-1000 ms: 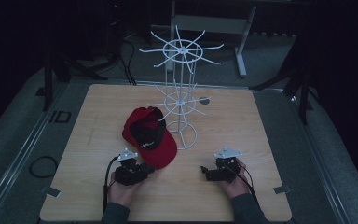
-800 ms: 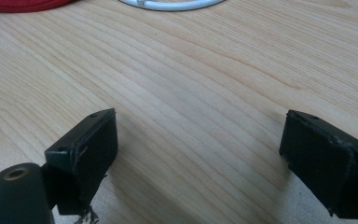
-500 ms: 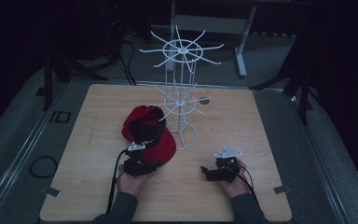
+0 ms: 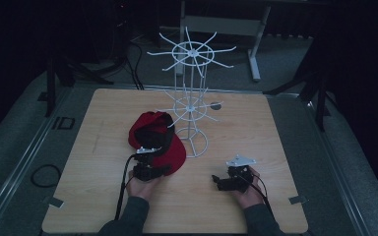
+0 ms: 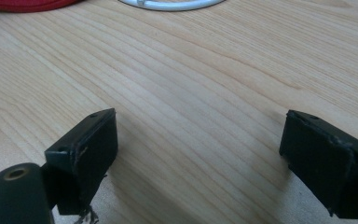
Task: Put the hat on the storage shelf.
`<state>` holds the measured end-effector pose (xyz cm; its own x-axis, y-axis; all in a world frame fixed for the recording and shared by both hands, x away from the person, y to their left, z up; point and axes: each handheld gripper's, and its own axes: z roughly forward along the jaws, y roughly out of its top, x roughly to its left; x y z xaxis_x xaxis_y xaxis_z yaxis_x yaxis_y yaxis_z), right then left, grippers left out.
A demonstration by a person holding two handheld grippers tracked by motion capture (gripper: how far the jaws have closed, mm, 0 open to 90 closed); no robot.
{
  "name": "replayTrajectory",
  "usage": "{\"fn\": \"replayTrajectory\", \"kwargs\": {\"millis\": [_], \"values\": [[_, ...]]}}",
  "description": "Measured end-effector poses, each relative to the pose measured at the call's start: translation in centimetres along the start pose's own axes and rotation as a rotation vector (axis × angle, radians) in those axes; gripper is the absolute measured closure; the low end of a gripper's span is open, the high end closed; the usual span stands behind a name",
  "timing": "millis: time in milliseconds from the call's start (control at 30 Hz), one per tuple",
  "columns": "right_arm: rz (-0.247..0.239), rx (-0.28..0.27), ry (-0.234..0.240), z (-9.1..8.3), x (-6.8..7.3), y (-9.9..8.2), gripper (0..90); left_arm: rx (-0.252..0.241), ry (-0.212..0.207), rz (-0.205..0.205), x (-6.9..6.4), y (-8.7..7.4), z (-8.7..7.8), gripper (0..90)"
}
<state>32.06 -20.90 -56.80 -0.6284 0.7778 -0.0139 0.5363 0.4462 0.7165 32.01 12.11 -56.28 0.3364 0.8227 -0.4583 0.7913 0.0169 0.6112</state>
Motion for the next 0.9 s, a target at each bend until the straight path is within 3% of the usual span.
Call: {"fn": "replayTrajectory", "kwargs": {"millis": [200,400,633,767,867,900], "values": [[0.0,0.0,0.0,0.0,0.0,0.0,11.2,-0.008,-0.02,-0.006,0.1,-0.3,-0.6,65.2],[0.0,0.0,0.0,0.0,0.0,0.0,11.2,-0.023,0.004,-0.014,0.6,-0.4,-1.5,65.7],[-0.001,0.0,0.0,0.0,0.0,0.0,11.2,-0.033,-0.003,-0.057,2.0,-0.8,-2.4,63.7],[-0.001,0.0,0.0,0.0,0.0,0.0,11.2,-0.067,-0.008,-0.085,2.5,-1.0,-2.8,62.7],[-0.001,0.0,0.0,0.0,0.0,0.0,11.2,-0.081,0.0,-0.094,2.6,-0.9,-3.0,66.2],[-0.001,0.0,0.0,0.0,0.0,0.0,11.2,-0.086,0.044,-0.066,2.5,-0.8,-3.3,69.2]]}}
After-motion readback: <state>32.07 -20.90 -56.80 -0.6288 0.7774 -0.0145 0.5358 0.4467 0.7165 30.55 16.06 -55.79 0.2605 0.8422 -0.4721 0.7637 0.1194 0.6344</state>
